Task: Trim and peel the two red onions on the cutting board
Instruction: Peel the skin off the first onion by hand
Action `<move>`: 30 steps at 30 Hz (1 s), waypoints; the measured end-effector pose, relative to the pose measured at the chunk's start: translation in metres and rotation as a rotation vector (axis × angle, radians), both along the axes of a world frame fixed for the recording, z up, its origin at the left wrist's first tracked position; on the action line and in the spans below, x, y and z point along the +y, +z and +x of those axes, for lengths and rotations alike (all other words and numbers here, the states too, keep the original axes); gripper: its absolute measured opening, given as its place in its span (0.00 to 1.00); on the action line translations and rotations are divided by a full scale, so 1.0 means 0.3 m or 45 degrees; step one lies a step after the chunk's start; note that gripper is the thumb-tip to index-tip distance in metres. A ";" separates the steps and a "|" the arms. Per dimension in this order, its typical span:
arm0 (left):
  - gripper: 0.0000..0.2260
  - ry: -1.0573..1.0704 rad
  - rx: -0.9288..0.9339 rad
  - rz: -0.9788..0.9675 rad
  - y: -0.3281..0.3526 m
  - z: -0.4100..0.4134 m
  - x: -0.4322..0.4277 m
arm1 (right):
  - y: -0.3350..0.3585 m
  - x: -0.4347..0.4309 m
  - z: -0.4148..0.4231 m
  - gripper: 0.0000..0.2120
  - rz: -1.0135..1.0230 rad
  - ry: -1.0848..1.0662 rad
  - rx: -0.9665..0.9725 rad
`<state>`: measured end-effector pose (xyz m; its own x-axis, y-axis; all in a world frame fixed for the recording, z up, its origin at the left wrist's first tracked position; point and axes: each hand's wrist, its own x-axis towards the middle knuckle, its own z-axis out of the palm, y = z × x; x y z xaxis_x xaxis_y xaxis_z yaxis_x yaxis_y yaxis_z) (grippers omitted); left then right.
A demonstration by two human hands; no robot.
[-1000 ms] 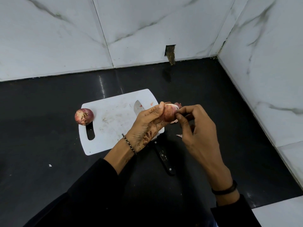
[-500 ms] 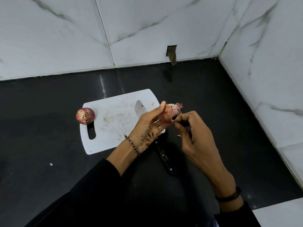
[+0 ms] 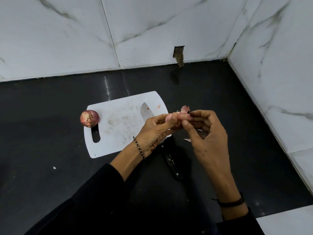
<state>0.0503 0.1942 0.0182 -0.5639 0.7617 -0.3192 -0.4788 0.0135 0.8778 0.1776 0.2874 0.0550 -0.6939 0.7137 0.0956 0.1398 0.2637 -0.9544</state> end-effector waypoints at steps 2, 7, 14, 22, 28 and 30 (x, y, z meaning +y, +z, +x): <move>0.34 -0.057 0.001 -0.009 -0.009 0.003 -0.010 | 0.000 0.010 -0.004 0.13 -0.061 -0.010 0.018; 0.45 -0.074 0.033 -0.053 -0.017 0.002 -0.016 | 0.005 0.024 -0.018 0.13 -0.129 -0.031 0.035; 0.41 -0.042 0.054 -0.041 0.013 -0.006 -0.015 | 0.004 0.029 -0.025 0.11 -0.146 -0.021 0.047; 0.10 0.024 -0.168 -0.065 0.045 0.008 -0.012 | -0.001 0.025 -0.010 0.10 -0.172 -0.028 0.076; 0.19 0.220 -0.212 -0.114 0.015 -0.002 -0.001 | 0.007 0.010 0.014 0.13 -0.114 0.154 0.022; 0.19 0.241 -0.244 -0.108 0.021 -0.007 -0.003 | -0.001 0.002 0.023 0.13 -0.086 0.222 -0.022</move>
<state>0.0481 0.1933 0.0244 -0.6170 0.6145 -0.4917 -0.6367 -0.0226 0.7708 0.1844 0.2880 0.0547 -0.8089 0.5866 0.0385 0.1142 0.2212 -0.9685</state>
